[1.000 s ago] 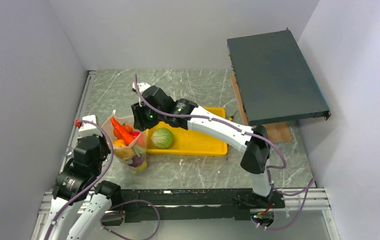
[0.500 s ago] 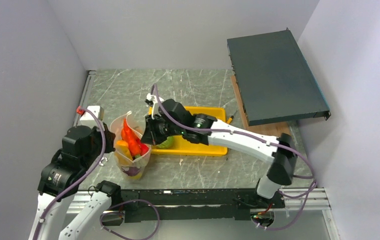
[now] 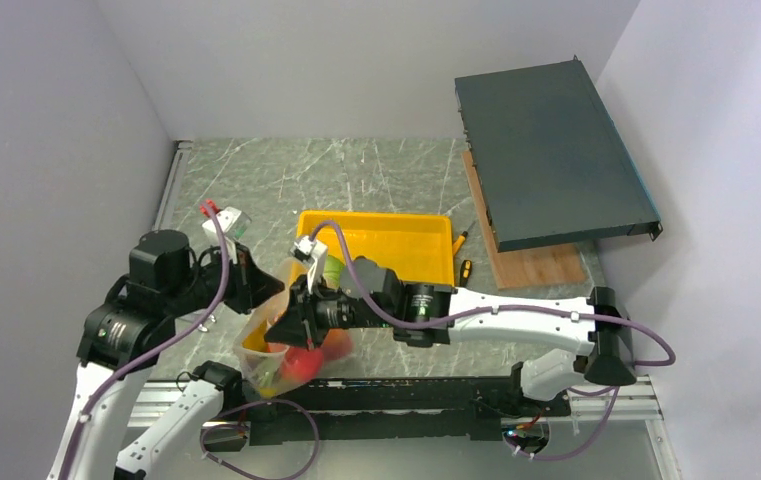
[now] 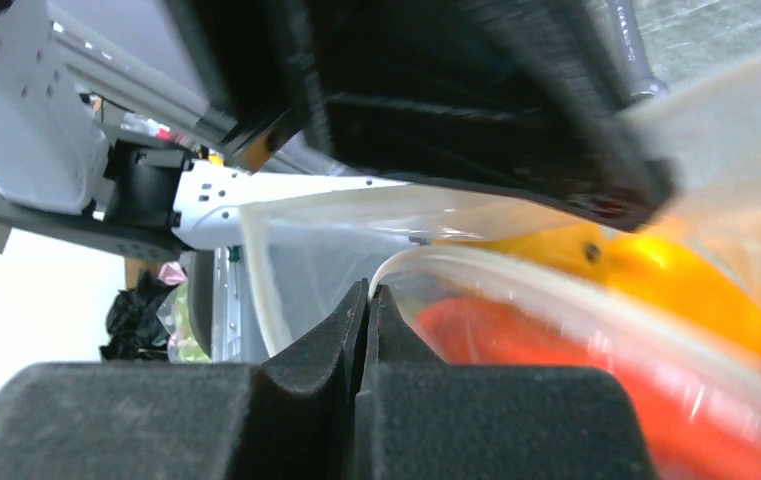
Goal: Place the food in the zip-top bag and seal the zipper
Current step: Adjust the zipper food storage bag at the center of the board.
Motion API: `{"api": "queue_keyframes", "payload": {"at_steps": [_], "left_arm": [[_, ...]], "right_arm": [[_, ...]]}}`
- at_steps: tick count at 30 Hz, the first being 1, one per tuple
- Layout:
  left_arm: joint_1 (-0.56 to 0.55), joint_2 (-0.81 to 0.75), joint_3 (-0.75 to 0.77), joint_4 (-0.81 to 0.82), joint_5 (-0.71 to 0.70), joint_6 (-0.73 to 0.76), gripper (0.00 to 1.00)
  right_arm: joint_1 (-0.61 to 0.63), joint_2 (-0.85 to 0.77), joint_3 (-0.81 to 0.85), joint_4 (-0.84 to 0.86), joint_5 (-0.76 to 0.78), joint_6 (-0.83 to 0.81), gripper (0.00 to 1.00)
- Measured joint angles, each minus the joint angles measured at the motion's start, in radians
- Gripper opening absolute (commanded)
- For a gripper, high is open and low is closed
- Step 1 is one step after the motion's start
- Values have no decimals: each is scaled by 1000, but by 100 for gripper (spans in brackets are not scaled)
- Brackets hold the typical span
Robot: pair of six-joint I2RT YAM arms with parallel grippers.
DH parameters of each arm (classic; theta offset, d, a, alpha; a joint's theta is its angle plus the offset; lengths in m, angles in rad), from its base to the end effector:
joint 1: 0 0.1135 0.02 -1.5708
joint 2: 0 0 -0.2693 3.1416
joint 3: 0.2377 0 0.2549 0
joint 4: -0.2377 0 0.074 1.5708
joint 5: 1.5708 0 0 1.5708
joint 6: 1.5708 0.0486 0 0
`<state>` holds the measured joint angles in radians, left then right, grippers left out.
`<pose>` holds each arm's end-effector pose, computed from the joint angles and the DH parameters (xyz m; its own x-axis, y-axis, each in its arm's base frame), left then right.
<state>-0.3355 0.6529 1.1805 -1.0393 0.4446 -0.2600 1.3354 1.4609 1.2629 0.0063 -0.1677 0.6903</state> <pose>0.0806 -0.0503 0.3960 -0.6143 -0.0316 -0.7885 0.5106 0.7459 -0.4277 0.0772 0.3567 0.3681 -0.6691 -0.0979 -0.7367 -0.7404 0.1724 0.6496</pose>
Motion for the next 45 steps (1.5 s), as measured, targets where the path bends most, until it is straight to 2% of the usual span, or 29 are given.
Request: {"api": "queue_keyframes", "payload": {"at_steps": [4, 9, 13, 19, 20, 25, 33, 39, 45], "left_arm": [[0, 37, -80, 107, 138, -25, 0], [0, 120, -178, 216, 229, -51, 0], [0, 220, -192, 279, 261, -40, 0], [0, 315, -193, 293, 273, 30, 0], [0, 322, -196, 292, 273, 43, 4], [0, 287, -241, 286, 263, 88, 47], [16, 98, -291, 292, 127, 142, 84], [15, 84, -258, 282, 115, 198, 89], [-7, 53, -261, 225, 164, 192, 94]], "right_arm": [[57, -45, -68, 33, 100, -16, 0], [59, -110, -225, 129, 286, -17, 0], [59, -102, -321, 196, 418, -17, 0], [55, -56, -332, 259, 558, -11, 0], [53, -48, -328, 258, 576, -3, 0], [47, -21, -301, 222, 628, 59, 0], [46, -21, -241, 121, 625, 188, 0], [8, -2, -212, 14, 591, 303, 0], [-70, 4, -208, -3, 578, 425, 0]]}}
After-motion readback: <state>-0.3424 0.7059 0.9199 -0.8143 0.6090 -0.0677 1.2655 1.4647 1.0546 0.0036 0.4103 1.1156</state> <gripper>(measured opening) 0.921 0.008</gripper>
